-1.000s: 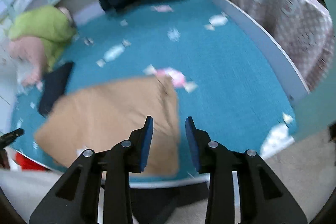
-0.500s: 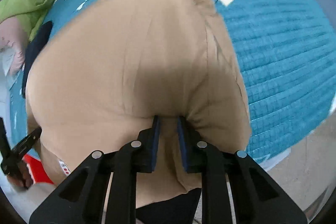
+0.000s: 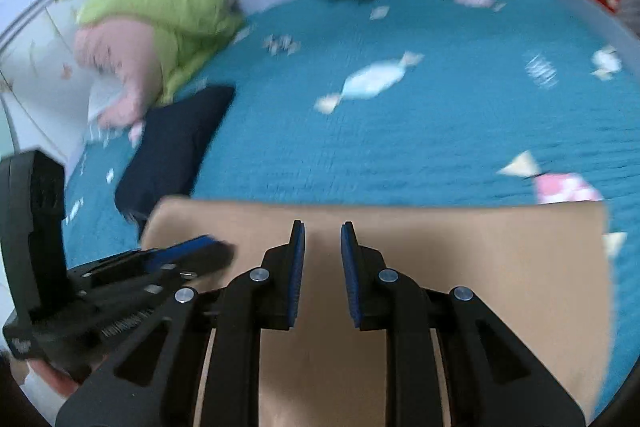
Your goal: Fold large clothes
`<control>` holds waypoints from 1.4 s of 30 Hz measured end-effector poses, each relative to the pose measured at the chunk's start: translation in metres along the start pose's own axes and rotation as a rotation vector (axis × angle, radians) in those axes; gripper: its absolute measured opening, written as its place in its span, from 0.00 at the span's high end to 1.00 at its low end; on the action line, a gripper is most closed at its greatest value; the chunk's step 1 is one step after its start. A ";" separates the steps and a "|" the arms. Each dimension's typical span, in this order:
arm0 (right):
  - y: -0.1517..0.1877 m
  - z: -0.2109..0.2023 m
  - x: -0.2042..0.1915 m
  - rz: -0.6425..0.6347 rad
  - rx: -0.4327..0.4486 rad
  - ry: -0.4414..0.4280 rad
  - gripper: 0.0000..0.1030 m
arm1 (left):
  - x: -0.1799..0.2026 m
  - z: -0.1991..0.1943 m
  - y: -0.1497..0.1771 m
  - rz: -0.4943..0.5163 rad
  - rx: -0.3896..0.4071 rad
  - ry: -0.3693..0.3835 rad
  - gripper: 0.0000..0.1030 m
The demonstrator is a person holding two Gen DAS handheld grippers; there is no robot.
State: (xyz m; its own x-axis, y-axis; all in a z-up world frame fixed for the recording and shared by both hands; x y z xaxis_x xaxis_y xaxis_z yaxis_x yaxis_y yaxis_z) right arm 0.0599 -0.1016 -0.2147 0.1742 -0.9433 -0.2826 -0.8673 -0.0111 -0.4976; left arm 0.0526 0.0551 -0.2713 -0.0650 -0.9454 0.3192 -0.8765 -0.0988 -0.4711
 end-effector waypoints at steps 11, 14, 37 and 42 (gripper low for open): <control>0.038 -0.096 0.184 0.288 0.041 0.430 0.94 | -0.116 -0.038 -0.005 -0.191 0.049 -0.196 0.98; 0.044 -0.129 0.177 0.331 0.116 0.363 0.94 | -0.105 -0.061 -0.002 -0.139 0.066 -0.222 0.97; 0.109 -0.107 0.137 0.252 -0.089 0.241 1.00 | -0.114 -0.076 0.111 -0.107 -0.165 -0.212 0.98; 0.101 -0.125 0.115 0.204 -0.054 0.308 0.94 | -0.113 -0.100 0.117 -0.096 -0.164 -0.288 0.97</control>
Point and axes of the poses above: each gripper's, at about its wrist camera, not at the fingertips, and z roughly the way its jaws point, x to its right, y to its underside, the point moved 6 cm from there along z, roughly the way its jaws point
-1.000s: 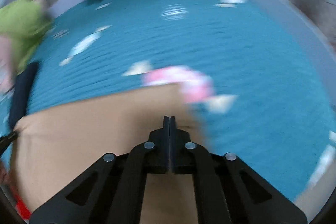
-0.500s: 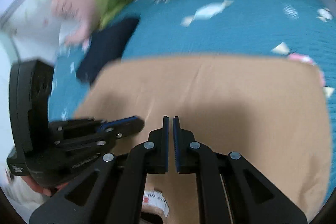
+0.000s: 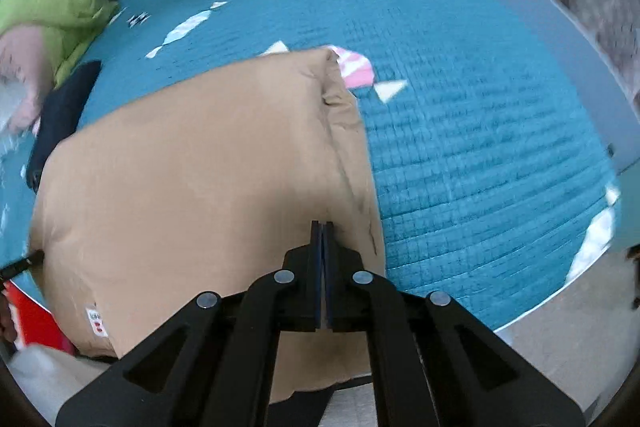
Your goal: Fold large clothes
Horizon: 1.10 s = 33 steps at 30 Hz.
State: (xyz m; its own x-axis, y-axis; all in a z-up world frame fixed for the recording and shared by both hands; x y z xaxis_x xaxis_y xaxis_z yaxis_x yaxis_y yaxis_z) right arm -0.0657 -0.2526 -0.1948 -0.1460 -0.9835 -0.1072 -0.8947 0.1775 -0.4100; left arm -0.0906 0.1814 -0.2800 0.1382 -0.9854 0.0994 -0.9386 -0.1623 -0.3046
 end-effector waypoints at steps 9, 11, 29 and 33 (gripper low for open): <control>0.012 0.009 -0.132 -0.193 -0.090 -0.344 0.94 | 0.059 -0.011 0.007 0.144 0.023 0.051 0.97; 0.028 0.026 -0.139 -0.232 -0.153 -0.317 0.94 | 0.071 0.003 0.004 0.161 0.001 0.038 0.97; 0.019 0.065 -0.028 0.017 -0.235 -0.005 1.00 | 0.035 0.043 -0.001 0.128 -0.107 -0.070 0.97; -0.028 0.023 -0.032 0.011 -0.102 -0.058 0.94 | 0.051 -0.001 -0.026 0.187 -0.009 0.011 0.96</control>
Point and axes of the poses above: each gripper's, at about its wrist camera, not at the fingertips, and z roughly the way its jaws point, x to its right, y to its underside, the point moved 6 cm from there along z, roughly the way its jaws point
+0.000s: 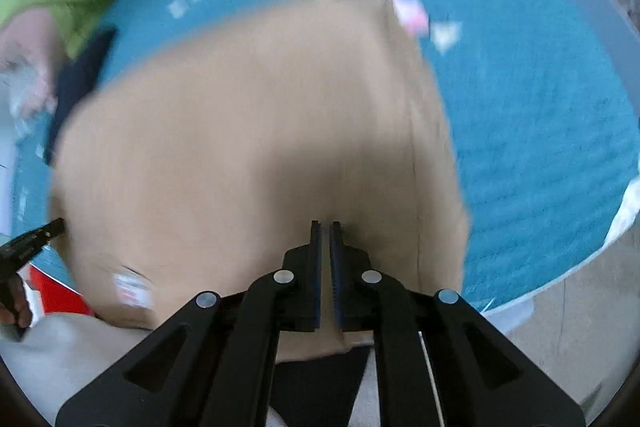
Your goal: Fold large clothes
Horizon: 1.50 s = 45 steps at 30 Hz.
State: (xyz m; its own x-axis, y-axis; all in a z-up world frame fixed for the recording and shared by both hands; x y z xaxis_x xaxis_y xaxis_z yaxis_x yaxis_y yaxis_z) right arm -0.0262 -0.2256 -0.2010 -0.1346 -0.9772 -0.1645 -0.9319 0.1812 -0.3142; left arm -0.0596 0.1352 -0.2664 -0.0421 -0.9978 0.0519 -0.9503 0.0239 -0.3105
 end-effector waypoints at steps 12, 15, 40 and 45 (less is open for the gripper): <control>-0.109 0.069 0.032 0.145 -0.005 0.021 0.55 | -0.045 0.065 -0.112 -0.192 0.068 0.016 0.38; -0.108 0.067 0.024 0.121 0.067 0.031 0.75 | -0.050 0.078 -0.113 -0.290 0.074 0.077 0.59; -0.106 0.030 -0.125 -0.192 0.191 -0.222 0.96 | 0.023 0.038 -0.141 -0.141 0.216 0.071 0.65; -0.088 0.075 -0.088 -0.158 0.106 -0.061 1.00 | 0.017 0.082 -0.110 -0.113 0.152 -0.004 0.71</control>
Point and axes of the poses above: each gripper's, at about its wrist camera, not at the fingertips, and z roughly the way its jaws point, x to its right, y to its underside, the point moved 6 cm from there along z, roughly the way its jaws point
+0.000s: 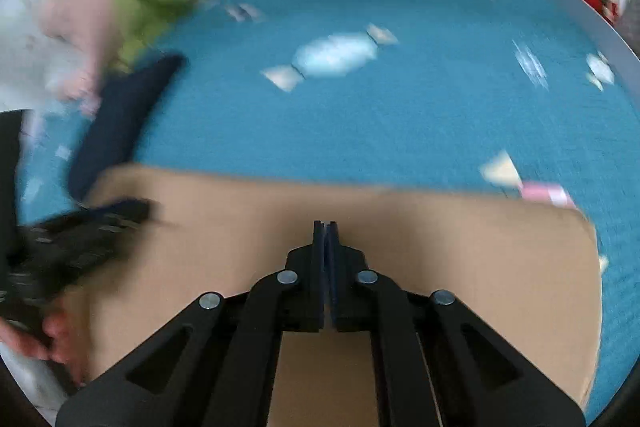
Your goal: Fold large clothes
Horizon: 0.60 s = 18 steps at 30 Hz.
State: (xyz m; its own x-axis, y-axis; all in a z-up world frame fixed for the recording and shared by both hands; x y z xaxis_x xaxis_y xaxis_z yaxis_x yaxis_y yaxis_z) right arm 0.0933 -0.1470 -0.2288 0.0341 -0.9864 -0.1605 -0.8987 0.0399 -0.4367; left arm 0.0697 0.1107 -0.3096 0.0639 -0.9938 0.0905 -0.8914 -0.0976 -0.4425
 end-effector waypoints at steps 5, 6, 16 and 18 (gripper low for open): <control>0.010 -0.036 0.075 0.142 0.051 0.180 1.00 | -0.042 -0.020 0.023 0.008 0.011 -0.118 0.77; 0.015 -0.041 0.087 0.168 0.055 0.186 1.00 | -0.048 -0.024 0.027 0.006 0.004 -0.123 0.77; 0.049 -0.074 0.067 0.196 0.080 0.175 0.95 | -0.041 -0.071 0.055 -0.034 -0.037 -0.086 0.74; 0.059 -0.079 0.051 0.192 0.065 0.139 0.95 | -0.019 -0.075 0.060 -0.008 -0.055 -0.024 0.74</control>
State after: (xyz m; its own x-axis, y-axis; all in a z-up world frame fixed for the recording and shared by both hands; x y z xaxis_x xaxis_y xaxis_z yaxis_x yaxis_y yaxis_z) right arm 0.0075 -0.2080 -0.1928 -0.1989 -0.9721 -0.1245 -0.8527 0.2343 -0.4670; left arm -0.0191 0.1275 -0.2710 0.0812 -0.9941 0.0726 -0.9140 -0.1033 -0.3923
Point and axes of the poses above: each gripper's, at about its wrist camera, not at the fingertips, and z roughly the way its jaws point, x to its right, y to its underside, the point moved 6 cm from there along z, roughly the way its jaws point
